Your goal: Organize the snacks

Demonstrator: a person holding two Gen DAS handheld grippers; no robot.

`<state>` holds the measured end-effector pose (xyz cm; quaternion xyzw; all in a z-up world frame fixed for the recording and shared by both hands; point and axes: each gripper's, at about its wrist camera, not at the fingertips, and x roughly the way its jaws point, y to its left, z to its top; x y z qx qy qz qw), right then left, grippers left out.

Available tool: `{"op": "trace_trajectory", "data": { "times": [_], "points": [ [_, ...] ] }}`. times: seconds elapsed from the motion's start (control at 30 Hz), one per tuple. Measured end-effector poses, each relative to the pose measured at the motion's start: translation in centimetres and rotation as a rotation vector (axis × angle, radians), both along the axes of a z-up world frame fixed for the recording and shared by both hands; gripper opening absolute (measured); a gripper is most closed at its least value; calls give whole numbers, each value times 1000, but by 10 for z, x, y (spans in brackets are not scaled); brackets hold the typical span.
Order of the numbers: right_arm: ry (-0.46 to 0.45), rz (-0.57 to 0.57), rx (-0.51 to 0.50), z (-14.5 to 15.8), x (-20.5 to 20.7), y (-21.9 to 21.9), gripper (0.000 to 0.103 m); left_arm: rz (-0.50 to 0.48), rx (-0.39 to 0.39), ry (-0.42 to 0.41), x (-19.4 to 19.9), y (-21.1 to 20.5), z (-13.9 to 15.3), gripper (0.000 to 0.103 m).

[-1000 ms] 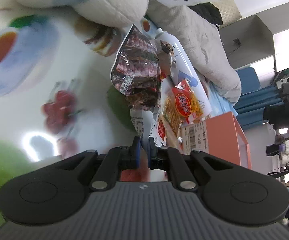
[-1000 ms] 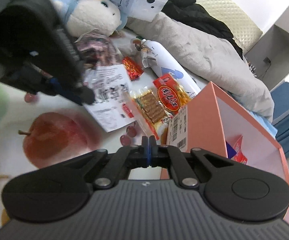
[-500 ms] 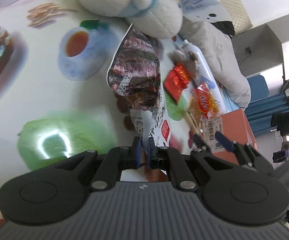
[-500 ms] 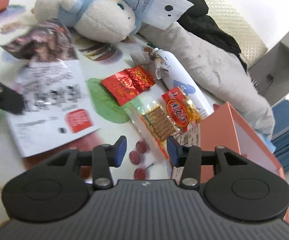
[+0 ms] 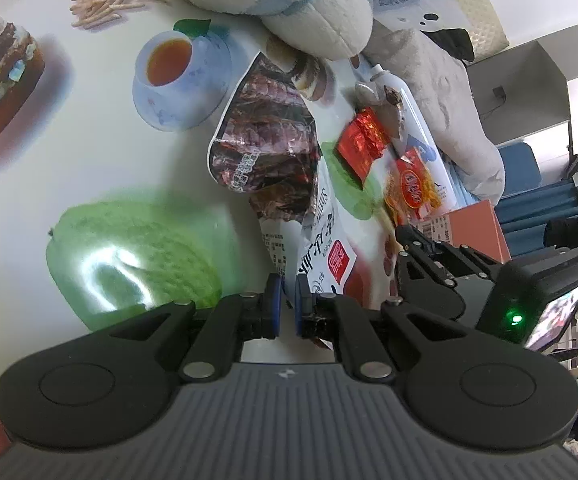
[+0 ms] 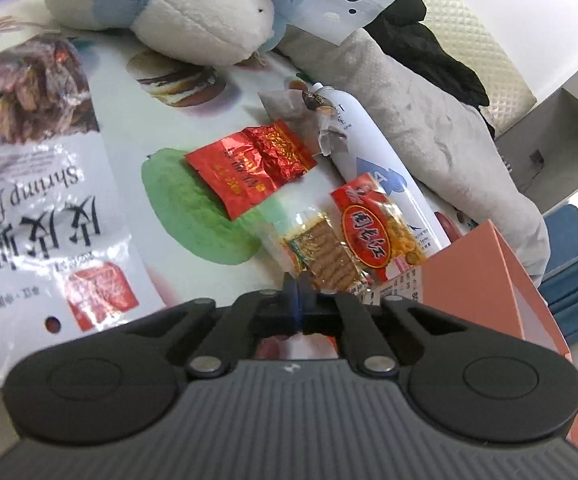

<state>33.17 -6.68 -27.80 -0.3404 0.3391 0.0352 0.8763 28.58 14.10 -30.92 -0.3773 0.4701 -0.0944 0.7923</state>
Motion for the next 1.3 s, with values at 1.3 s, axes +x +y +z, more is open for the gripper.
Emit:
{"op": "trace_trajectory", "data": {
  "times": [1.3],
  "points": [
    [118,141,261,42,-231,-51,8,-33,155,64,-162,-32,25,9]
  ]
}}
